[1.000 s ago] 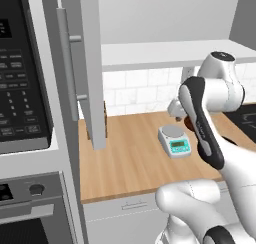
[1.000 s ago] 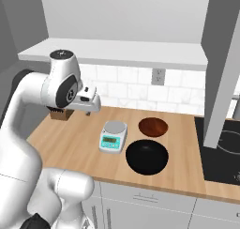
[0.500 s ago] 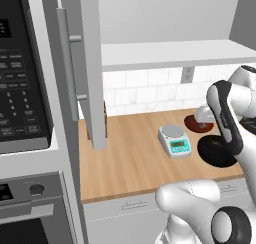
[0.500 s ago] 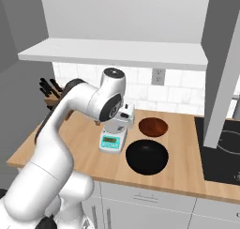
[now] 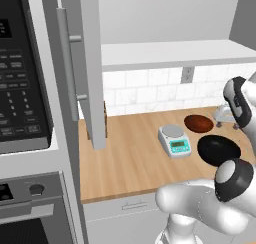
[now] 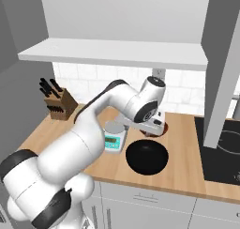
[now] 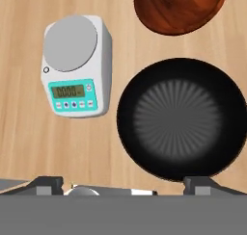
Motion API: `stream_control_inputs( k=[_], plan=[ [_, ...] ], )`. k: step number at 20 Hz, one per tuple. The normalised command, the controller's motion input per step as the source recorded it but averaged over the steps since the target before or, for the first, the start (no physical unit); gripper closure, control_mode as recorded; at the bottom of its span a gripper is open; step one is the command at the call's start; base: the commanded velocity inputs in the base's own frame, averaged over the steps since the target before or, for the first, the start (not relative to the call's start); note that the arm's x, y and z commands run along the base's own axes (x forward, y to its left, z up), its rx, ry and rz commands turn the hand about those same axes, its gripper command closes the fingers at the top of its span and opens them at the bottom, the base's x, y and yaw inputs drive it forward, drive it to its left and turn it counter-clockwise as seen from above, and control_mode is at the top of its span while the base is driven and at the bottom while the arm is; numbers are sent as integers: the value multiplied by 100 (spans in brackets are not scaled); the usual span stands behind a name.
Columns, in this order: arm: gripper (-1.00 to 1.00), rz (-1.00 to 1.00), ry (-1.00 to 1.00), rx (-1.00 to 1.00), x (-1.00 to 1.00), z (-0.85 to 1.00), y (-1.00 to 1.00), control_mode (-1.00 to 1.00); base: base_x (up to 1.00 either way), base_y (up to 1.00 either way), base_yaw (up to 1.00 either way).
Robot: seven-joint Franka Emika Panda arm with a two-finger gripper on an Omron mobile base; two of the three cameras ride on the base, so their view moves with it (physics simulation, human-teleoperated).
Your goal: Pick up the bowls on the counter and stack them on top of one another in the open cabinet. Place the smaller bowl on top of the larger bowl.
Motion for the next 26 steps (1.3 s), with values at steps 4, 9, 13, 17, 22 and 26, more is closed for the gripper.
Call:
stream_control_inputs(
  k=[4,9,13,17,22,26],
  plan=[
    [-100,0,8,8,62,-18,-61,-100,0,0,0],
    [-100,0,0,2,72,-30,-28,-100,0,0,0],
    [-100,0,0,0,72,-49,-12,-100,0,0,0],
    [-100,0,0,0,70,-39,-36,-100,0,0,0],
    [-100,0,1,7,47,-18,-57,-100,0,0,0],
    [-100,0,3,3,49,-11,-33,-100,0,0,0]
  ],
)
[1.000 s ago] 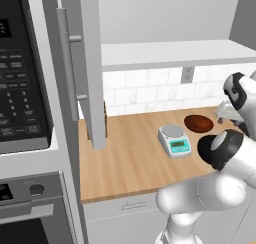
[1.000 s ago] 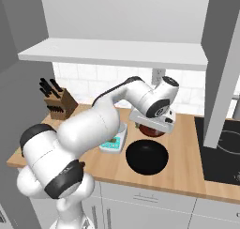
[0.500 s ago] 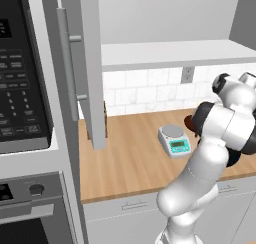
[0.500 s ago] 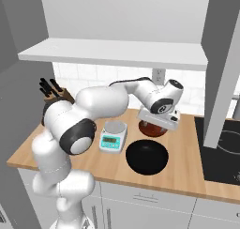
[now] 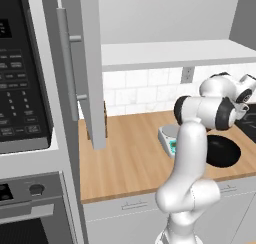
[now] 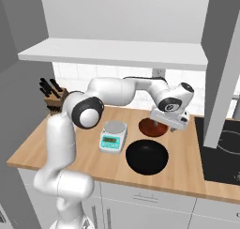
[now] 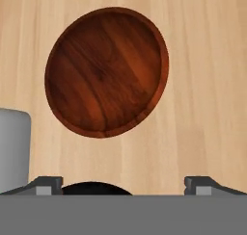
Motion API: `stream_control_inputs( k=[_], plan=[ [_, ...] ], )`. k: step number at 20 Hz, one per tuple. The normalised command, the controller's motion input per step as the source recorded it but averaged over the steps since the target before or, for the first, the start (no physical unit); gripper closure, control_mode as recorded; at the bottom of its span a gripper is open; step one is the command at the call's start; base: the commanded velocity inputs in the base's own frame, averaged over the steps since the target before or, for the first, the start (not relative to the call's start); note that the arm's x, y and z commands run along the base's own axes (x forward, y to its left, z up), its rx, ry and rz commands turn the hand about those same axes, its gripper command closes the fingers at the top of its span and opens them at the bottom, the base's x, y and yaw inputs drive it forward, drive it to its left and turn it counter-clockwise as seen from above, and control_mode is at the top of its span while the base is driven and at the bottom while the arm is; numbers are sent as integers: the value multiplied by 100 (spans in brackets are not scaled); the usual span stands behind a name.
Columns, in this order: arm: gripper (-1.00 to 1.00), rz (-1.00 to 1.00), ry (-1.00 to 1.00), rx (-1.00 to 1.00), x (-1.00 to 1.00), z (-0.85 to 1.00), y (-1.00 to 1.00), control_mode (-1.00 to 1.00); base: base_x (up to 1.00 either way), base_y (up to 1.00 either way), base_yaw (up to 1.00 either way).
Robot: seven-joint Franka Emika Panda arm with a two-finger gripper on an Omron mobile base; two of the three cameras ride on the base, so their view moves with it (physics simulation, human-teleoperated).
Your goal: Pick up the bowls on the counter and stack them on top of one another in the open cabinet. Place the smaller bowl on top of the larger bowl.
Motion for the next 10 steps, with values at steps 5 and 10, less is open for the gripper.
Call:
stream_control_inputs(
  k=[5,10],
  plan=[
    [-100,-2,1,0,48,-21,-9,-100,0,0,0],
    [-100,-5,4,-2,46,-38,8,-100,0,0,0]
  ],
)
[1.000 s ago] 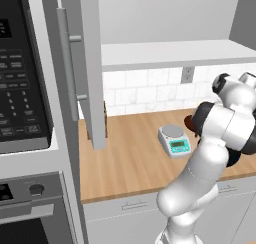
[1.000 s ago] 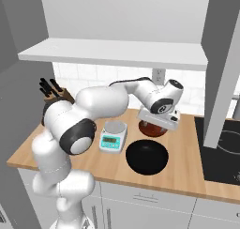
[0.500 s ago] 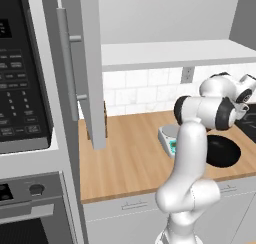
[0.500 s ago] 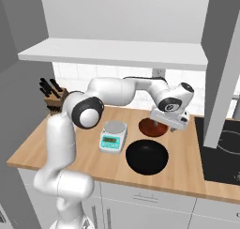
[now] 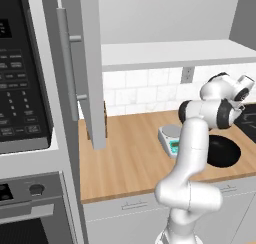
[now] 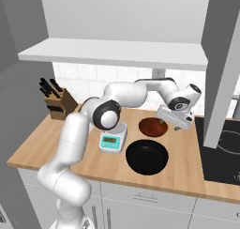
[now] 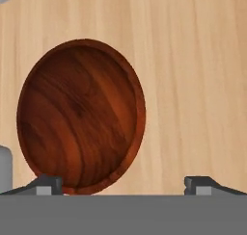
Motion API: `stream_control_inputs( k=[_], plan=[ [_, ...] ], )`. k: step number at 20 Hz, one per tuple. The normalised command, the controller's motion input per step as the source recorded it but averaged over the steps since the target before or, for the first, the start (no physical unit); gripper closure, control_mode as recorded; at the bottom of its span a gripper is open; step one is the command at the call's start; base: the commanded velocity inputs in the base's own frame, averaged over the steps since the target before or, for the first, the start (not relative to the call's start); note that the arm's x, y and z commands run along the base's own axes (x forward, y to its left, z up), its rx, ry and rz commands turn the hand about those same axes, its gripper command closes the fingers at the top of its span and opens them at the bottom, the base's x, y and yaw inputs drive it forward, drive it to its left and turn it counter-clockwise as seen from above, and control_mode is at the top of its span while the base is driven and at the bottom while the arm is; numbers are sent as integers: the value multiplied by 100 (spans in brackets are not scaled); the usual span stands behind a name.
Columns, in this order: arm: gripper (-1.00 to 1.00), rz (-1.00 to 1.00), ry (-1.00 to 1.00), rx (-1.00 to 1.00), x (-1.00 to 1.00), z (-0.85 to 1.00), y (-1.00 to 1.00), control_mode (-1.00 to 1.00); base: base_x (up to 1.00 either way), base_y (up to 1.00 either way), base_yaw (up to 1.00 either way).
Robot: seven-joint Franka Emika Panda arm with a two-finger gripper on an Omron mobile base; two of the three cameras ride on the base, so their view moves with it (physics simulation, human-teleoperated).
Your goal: Pick up the bowls on the counter and stack them on top of one another in the open cabinet. Place the smaller bowl on top of the larger bowl.
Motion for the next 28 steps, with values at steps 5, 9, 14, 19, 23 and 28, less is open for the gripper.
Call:
stream_control_inputs(
  k=[5,9,14,19,23,28],
  plan=[
    [-100,-7,2,-4,37,-44,15,-100,0,0,0],
    [-100,-2,7,0,13,-34,0,-100,0,0,0],
    [-100,0,4,0,2,-32,0,-100,0,0,0],
    [100,0,0,0,10,-25,17,-100,0,0,0],
    [100,0,0,0,3,-14,10,-100,0,0,0],
    [100,0,0,0,-7,-1,0,-100,0,0,0]
  ],
)
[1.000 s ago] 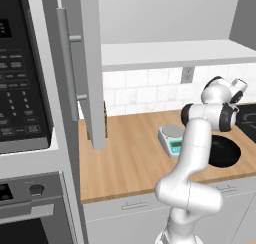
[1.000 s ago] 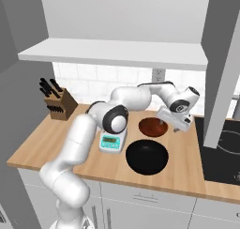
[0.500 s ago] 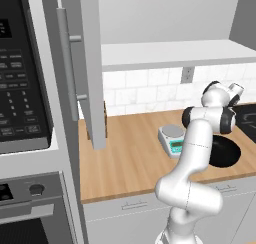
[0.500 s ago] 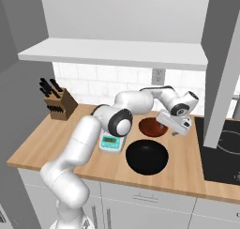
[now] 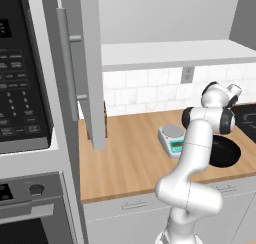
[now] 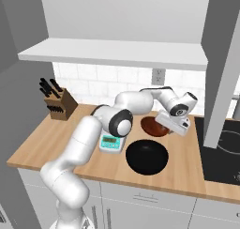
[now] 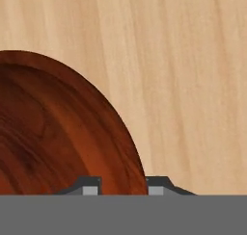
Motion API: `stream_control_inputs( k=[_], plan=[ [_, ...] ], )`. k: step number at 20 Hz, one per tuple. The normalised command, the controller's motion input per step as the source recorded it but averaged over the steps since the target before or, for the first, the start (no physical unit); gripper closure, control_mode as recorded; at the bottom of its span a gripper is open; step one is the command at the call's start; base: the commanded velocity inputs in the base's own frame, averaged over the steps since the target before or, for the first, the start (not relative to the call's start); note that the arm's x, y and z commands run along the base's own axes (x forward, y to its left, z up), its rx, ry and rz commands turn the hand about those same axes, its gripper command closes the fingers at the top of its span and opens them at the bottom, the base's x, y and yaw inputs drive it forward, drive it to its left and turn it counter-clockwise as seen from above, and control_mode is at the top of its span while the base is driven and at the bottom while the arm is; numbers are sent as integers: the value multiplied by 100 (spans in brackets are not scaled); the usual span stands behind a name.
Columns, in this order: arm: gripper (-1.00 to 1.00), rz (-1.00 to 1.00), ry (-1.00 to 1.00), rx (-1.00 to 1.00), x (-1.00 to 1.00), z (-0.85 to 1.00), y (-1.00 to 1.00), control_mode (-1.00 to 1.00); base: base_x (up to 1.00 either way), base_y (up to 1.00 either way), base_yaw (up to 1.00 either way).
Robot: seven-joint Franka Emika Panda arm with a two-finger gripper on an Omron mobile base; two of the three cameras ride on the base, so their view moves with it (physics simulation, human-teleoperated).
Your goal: Pick up the bowls on the counter and stack them on top of one another in the open cabinet. Place the smaller bowl on top of the larger bowl.
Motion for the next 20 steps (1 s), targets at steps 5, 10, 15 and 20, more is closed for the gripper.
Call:
stream_control_inputs(
  k=[5,10,15,20],
  plan=[
    [100,-3,-4,0,-40,42,0,-100,0,0,0],
    [100,0,-3,0,-64,29,0,-100,0,0,0],
    [100,0,-1,0,-59,13,0,-100,0,0,0],
    [100,-3,0,9,-50,28,0,-100,0,0,0]
  ],
)
